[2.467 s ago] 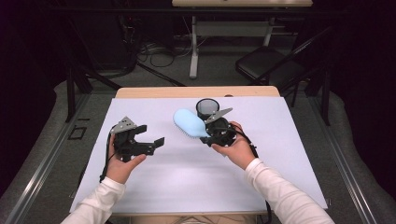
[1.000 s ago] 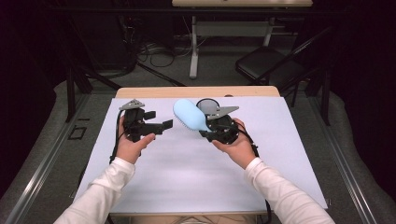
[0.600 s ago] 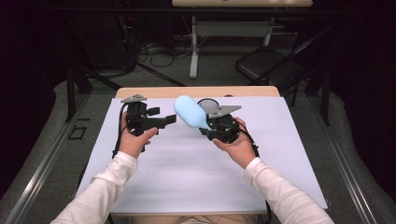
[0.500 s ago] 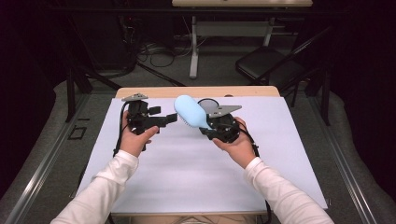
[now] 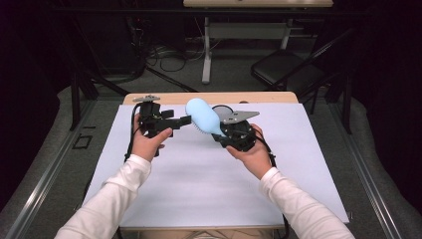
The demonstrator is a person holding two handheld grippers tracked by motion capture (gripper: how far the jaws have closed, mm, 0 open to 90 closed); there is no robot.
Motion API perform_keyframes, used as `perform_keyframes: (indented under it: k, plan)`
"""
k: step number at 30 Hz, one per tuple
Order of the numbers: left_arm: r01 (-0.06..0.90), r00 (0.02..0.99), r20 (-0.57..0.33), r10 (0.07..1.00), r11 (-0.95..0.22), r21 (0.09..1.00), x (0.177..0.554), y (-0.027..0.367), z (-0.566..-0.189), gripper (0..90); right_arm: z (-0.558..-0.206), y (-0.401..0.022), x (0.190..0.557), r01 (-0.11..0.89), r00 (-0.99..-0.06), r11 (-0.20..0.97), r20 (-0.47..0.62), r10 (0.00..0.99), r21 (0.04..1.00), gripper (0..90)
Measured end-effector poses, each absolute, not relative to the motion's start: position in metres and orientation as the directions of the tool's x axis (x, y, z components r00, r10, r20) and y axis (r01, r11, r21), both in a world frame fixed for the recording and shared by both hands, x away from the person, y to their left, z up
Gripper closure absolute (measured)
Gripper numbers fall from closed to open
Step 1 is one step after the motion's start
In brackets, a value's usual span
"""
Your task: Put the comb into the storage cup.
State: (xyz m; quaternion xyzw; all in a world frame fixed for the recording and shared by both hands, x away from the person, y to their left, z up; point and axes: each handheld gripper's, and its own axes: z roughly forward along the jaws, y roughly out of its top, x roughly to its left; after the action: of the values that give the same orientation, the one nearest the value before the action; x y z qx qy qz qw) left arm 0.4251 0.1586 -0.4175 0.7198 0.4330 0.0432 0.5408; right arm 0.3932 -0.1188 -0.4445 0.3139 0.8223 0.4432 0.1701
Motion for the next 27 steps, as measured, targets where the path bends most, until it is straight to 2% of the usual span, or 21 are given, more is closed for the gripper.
perform_keyframes:
  k: [27]
  plan:
    - [0.625,0.620,-0.472,0.627,-0.031,0.780,0.438,0.129,-0.422,8.6,-0.441,-0.119,0.390,0.341,-0.746,0.392,-0.008,0.666,0.854,69.7]
